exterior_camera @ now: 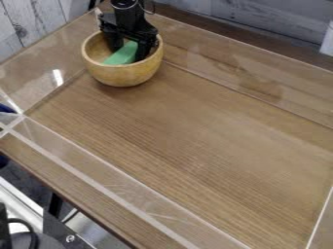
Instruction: Remove the green block from inside the brown bowl and put it on the table
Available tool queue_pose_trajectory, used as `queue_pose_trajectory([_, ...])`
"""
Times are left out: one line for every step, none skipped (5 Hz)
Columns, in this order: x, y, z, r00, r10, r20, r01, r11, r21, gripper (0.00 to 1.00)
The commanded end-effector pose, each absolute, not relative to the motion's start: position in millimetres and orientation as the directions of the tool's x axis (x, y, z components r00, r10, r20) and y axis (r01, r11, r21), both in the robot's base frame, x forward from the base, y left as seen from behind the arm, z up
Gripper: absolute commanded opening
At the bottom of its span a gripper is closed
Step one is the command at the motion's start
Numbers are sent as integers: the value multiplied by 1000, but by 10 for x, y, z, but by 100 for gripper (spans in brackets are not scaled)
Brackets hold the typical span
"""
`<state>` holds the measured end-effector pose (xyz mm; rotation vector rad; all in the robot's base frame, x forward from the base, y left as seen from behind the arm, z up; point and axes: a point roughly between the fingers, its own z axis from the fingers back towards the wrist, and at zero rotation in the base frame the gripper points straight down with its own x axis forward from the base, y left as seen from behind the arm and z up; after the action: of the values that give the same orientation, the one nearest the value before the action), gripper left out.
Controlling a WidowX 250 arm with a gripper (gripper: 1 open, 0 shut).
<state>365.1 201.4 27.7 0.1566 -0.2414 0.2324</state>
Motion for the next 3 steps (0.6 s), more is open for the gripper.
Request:
queue_pose_trajectory([3696,2140,342,947,177,267,-219,966,137,100])
queue_pose_trajectory([3683,2147,364,953,169,252,-206,970,128,100])
queue_pose_trajectory([3689,2110,307,948,170,270,-209,970,122,100])
